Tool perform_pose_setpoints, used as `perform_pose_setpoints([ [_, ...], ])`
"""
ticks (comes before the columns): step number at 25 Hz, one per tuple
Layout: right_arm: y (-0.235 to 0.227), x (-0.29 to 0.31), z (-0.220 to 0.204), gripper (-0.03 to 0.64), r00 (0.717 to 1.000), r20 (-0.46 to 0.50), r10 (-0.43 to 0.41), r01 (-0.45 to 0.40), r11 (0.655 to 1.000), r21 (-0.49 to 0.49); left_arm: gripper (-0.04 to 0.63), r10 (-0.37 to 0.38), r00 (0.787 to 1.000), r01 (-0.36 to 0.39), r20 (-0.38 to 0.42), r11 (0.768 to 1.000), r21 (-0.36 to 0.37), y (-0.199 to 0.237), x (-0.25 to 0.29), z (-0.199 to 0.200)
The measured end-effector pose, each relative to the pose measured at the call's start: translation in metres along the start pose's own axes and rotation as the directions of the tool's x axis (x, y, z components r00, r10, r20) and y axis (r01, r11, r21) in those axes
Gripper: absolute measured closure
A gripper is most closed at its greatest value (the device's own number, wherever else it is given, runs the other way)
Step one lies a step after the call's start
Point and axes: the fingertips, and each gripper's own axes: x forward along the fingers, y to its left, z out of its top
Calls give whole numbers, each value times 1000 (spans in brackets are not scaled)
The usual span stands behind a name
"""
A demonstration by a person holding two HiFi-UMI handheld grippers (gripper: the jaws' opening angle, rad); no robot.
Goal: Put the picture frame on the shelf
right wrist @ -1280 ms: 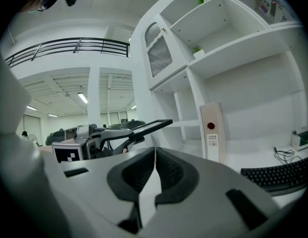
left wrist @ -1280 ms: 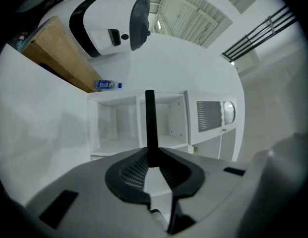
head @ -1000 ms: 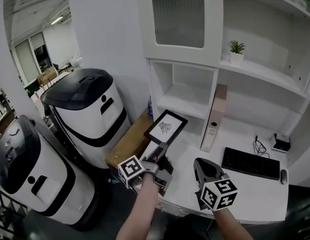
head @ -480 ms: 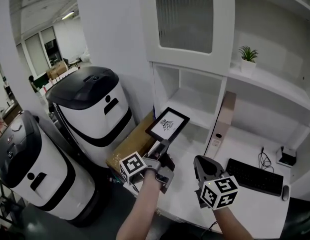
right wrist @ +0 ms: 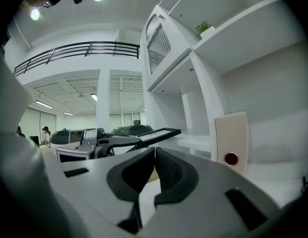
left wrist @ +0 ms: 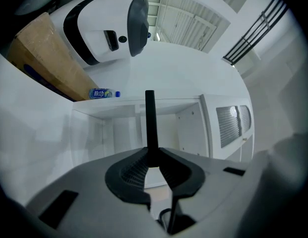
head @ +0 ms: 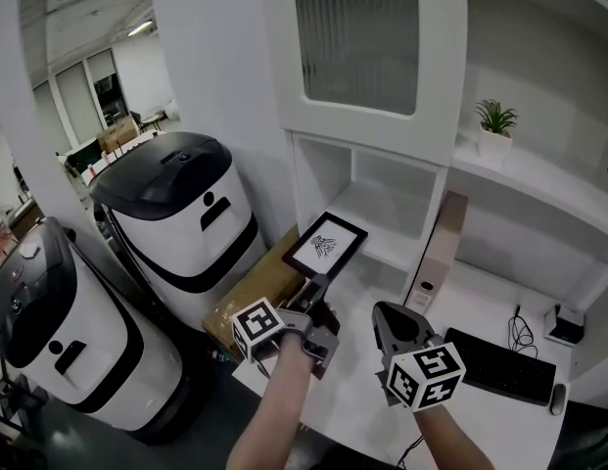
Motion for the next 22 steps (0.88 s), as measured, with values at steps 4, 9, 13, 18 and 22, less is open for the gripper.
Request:
perform_pose_setpoints([
  [4,-6,7,-2,615,1000,-10,9,-9,1000,1,534,7,1000,-7,13,1000,1,2,10,4],
  [9,-9,15,-4,615,1000,-14,19,-19,1000,0,534,22,1000,-22,17,1000,-1,6,20,7],
  [13,-10,19,-5,615,999,-20,26,-26,1000,-2,534,33,999,-33,15,999,-4,9,27,8],
  [18,-13,22,-5,615,999,-25,29,-29,1000,-5,534,39,999,-39,14,999,-7,9,36,10],
  [22,-15,25,-5,615,999,-27,30,-30,1000,-7,534,51,999,-51,16,999,-11,10,44,11],
])
